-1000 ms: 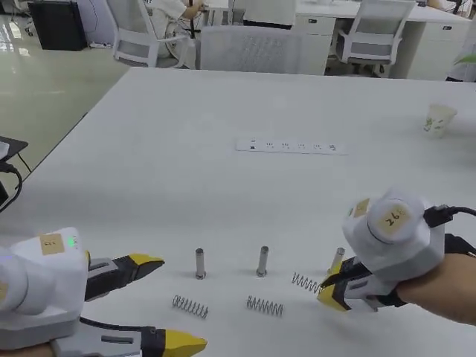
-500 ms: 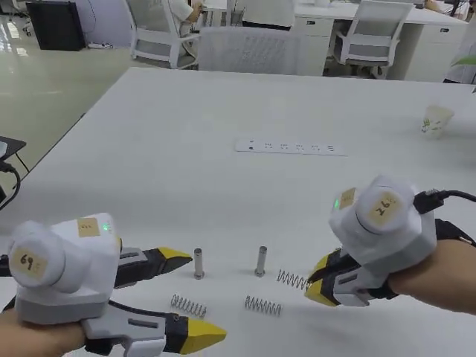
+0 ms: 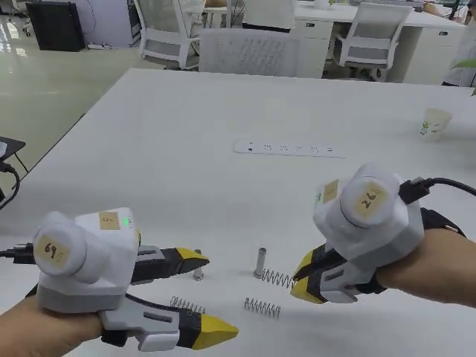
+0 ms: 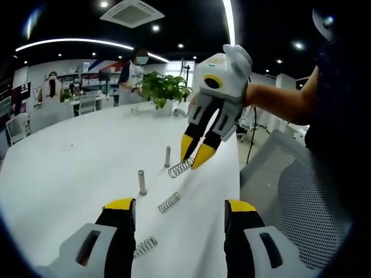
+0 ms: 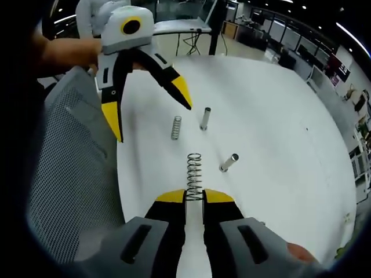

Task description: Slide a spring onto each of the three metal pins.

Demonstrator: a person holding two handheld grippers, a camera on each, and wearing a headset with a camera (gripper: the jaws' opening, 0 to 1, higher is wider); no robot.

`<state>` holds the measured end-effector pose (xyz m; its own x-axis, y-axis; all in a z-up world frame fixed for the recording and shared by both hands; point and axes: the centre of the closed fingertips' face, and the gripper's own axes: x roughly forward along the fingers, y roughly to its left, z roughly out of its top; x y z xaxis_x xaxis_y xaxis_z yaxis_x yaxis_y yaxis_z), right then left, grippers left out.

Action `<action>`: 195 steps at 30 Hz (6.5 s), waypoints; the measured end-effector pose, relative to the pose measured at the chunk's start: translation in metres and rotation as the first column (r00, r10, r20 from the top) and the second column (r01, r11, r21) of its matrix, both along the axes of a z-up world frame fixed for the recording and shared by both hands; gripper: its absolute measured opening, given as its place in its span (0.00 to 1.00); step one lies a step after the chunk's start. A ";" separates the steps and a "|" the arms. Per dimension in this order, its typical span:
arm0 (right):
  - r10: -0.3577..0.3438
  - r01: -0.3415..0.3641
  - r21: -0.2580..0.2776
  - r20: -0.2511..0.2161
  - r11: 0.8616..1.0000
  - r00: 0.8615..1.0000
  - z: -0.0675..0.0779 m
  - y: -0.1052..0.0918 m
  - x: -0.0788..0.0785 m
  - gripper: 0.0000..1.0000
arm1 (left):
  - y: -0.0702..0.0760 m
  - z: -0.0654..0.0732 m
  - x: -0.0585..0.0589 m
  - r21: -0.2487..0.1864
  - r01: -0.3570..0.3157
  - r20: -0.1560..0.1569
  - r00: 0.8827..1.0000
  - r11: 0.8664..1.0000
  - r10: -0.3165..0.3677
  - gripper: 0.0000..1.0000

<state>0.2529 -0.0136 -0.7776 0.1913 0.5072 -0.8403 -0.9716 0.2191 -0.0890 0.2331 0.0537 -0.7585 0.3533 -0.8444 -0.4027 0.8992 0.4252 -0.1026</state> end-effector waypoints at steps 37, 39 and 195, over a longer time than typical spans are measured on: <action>0.145 -0.146 -0.023 -0.027 0.989 0.989 0.001 0.024 -0.019 0.08 | -0.023 -0.002 -0.002 0.009 0.136 0.027 0.990 0.991 -0.136 0.29; 0.151 -0.152 -0.026 -0.028 0.988 0.988 0.001 0.025 -0.020 0.08 | -0.023 -0.002 -0.002 0.011 0.141 0.030 0.990 0.990 -0.141 0.28; 0.228 -0.227 0.015 -0.090 0.974 0.970 0.032 0.046 -0.041 0.08 | -0.045 0.005 -0.015 -0.048 0.254 0.068 0.966 0.966 -0.251 0.05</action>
<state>0.2121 0.0328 -0.7458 -0.0063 0.5323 -0.8465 -1.0000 -0.0085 0.0021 0.2184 0.0091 -0.7539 0.1482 -0.9298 -0.3370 0.9820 0.1787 -0.0612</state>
